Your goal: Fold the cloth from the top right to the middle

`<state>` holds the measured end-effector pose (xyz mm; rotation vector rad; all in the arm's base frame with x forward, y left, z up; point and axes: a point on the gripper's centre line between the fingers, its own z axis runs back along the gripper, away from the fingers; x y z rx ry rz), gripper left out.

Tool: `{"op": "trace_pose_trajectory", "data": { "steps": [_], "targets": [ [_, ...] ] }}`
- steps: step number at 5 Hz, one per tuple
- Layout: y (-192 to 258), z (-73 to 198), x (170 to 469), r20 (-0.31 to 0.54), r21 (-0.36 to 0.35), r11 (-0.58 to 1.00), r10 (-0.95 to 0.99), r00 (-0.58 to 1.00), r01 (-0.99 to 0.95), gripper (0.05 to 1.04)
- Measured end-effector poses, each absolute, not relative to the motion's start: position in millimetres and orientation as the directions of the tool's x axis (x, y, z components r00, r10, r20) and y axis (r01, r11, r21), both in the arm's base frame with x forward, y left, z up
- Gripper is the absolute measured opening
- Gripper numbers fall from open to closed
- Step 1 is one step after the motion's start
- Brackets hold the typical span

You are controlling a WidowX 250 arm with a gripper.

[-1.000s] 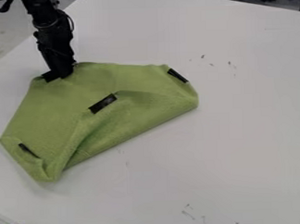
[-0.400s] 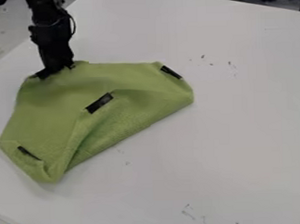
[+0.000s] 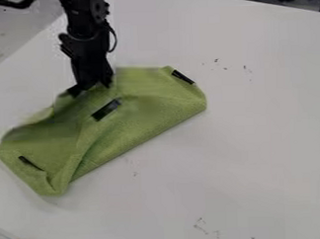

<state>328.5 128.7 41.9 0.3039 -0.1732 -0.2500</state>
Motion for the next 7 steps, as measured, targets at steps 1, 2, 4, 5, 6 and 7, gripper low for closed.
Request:
{"op": "trace_pose_trajectory", "data": {
  "steps": [1,2,4,5,6,7],
  "targets": [
    [99.2,20.4,316.9,0.157,0.249,0.95,-0.234,0.959,0.191,0.072],
    [84.1,15.3,317.3,0.188,0.206,0.962,-0.219,0.957,0.18,0.089],
    [62.4,25.3,313.6,0.096,0.168,0.967,-0.208,0.974,0.19,0.512],
    [55.1,51.4,317.1,0.115,0.225,0.958,-0.209,0.971,0.18,0.813],
    [52.7,56.9,317.7,0.105,0.226,0.958,-0.204,0.973,0.176,1.007],
    [53.1,65.1,321.7,0.143,0.236,0.957,-0.206,0.968,0.168,1.008]
  ]
}}
